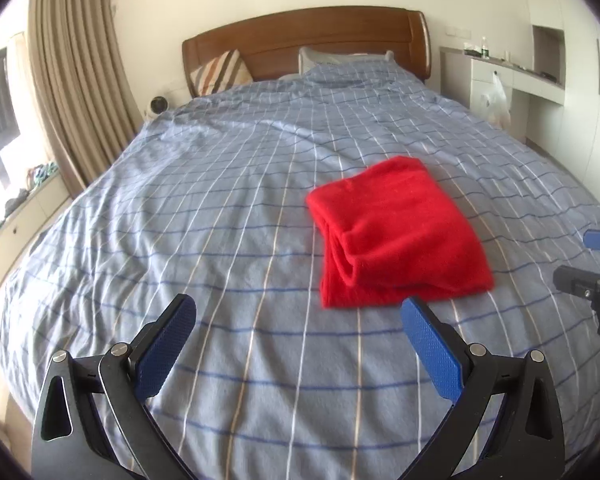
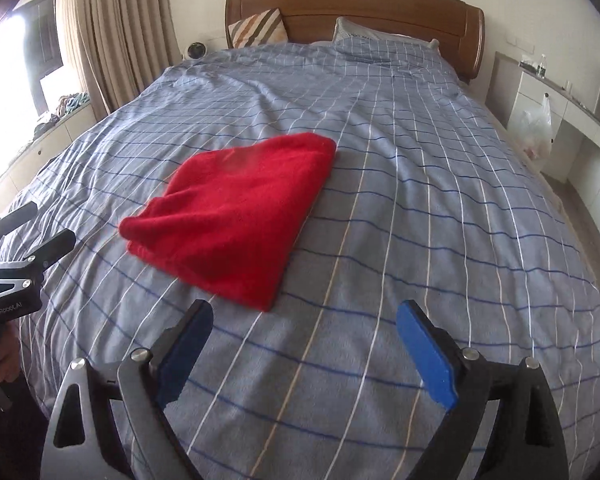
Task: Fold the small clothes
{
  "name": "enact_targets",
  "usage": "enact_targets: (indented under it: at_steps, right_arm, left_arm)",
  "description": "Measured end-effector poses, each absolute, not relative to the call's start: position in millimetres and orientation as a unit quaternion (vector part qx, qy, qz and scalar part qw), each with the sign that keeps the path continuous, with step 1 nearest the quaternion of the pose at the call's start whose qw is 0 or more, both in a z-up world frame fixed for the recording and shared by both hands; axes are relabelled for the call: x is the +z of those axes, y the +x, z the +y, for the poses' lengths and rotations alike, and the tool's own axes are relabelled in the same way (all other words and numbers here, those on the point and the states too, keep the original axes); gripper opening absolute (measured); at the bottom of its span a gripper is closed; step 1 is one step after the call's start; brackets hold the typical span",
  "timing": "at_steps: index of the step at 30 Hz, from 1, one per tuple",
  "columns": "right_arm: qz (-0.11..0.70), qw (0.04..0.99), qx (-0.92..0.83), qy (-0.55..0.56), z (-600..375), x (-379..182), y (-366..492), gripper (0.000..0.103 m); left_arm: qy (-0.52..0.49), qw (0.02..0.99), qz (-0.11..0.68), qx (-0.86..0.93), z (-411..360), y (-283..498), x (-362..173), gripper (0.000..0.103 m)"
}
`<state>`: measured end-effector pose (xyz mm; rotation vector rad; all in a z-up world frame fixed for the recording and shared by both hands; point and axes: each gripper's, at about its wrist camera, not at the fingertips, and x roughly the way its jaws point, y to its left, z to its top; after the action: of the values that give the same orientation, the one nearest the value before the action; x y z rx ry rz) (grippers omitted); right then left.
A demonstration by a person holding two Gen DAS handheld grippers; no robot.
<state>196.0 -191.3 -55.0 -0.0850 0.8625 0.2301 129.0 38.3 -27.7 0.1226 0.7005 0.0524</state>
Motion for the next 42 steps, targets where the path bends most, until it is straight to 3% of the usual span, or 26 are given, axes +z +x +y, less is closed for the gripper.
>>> enact_targets:
  at_steps: [4, 13, 42]
  right_arm:
    - [0.409, 0.907, 0.096, -0.031, -184.4, -43.1, 145.4, 0.099]
    - [0.397, 0.916, 0.046, -0.041, -174.7, -16.2, 78.1, 0.101]
    - [0.378, 0.924, 0.039, -0.037, -176.4, 12.3, 50.1, 0.102]
  left_arm:
    - [0.058, 0.932, 0.349, 0.074, 33.4, 92.7, -25.9, 0.103]
    - [0.033, 0.917, 0.391, 0.068, 31.0, 53.6, -8.0, 0.103]
    - [0.04, 0.93, 0.362, 0.053, 13.3, 32.1, 21.4, 0.103]
